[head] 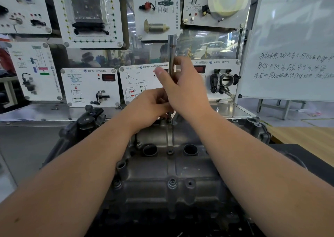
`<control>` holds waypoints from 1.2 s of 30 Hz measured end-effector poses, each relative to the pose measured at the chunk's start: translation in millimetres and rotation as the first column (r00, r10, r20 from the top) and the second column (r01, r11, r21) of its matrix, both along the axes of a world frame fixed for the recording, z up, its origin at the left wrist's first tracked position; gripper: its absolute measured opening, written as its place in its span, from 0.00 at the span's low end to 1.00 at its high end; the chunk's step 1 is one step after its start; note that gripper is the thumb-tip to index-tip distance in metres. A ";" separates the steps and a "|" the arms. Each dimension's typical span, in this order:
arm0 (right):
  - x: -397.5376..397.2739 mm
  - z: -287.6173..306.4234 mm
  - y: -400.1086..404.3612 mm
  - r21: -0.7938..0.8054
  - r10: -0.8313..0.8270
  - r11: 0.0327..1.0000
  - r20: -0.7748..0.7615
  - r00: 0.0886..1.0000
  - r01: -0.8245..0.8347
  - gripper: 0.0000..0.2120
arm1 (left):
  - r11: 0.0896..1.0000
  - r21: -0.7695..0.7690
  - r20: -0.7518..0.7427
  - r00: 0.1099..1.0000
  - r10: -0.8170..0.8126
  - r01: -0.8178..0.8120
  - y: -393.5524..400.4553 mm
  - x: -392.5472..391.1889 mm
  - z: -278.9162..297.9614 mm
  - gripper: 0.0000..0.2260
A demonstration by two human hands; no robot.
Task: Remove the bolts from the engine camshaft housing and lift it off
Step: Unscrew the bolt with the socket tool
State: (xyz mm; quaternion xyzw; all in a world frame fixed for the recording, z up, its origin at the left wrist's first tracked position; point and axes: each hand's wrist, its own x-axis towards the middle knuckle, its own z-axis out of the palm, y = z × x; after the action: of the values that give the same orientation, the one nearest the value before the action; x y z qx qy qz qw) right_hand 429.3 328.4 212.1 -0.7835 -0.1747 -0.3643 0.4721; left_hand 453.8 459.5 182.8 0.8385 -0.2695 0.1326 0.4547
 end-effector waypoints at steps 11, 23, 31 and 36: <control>1.1 2.7 -1.6 -0.045 -0.058 0.997 0.014 0.998 0.059 0.13 | 0.997 -0.070 -0.053 0.997 -0.047 0.044 -1.6 -0.4 -0.7 0.08; 0.4 2.1 -0.5 -0.032 -0.042 0.999 0.028 0.999 0.043 0.11 | 0.996 -0.060 -0.005 0.998 -0.063 0.063 -1.7 1.5 -1.4 0.09; 0.5 2.1 0.3 -0.041 -0.027 0.999 0.011 1.000 0.028 0.12 | 0.998 -0.015 0.036 0.998 -0.055 0.056 -0.2 -0.6 -0.8 0.06; -0.4 0.5 -0.2 -0.006 -0.008 1.000 0.037 0.999 0.008 0.09 | 0.998 -0.002 0.037 0.998 -0.057 0.057 -2.2 -4.4 2.6 0.20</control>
State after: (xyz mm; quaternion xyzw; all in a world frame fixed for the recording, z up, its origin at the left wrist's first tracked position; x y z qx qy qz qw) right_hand 428.8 328.1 212.6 -0.7788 -0.1813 -0.3800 0.4649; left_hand 449.4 457.4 185.4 0.8271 -0.3017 0.1356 0.4544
